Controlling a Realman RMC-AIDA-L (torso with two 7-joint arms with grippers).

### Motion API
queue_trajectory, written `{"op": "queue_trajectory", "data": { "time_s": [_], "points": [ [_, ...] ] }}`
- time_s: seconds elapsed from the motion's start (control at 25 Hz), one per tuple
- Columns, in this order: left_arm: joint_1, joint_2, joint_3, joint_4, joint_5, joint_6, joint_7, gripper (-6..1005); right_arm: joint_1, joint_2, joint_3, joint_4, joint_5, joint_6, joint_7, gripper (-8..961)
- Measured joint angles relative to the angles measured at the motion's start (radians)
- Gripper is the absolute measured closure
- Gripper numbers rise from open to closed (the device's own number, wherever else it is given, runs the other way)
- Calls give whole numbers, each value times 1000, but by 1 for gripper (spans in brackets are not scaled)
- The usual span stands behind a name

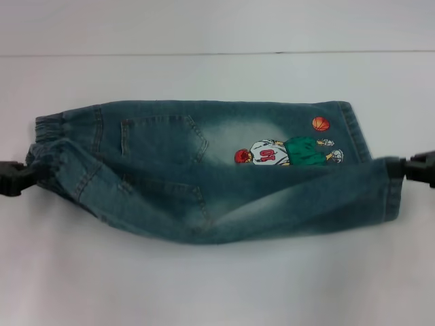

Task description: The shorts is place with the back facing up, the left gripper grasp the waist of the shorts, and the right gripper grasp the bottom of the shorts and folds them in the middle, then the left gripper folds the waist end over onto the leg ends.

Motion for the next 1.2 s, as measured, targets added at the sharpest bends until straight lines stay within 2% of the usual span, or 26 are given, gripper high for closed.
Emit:
{"op": "queue_trajectory", "data": {
  "time_s": [0.24, 0.48, 0.84, 1.2],
  "points": [
    [-26, 2, 1, 1, -4, -57, -35, 918, 6, 4, 16, -2, 53, 66, -12, 917],
    [-63, 3, 6, -5, -4, -153, -72, 919, 26, 5, 12, 11, 82, 210, -10, 917],
    [-97, 4, 27, -78, 2, -305, -80, 919, 62, 9, -83, 127, 82, 461, -29, 915],
    [-107, -3, 91, -95, 3, -367, -92, 919, 115, 9, -119, 198, 84, 545, -55, 914]
  ]
}}
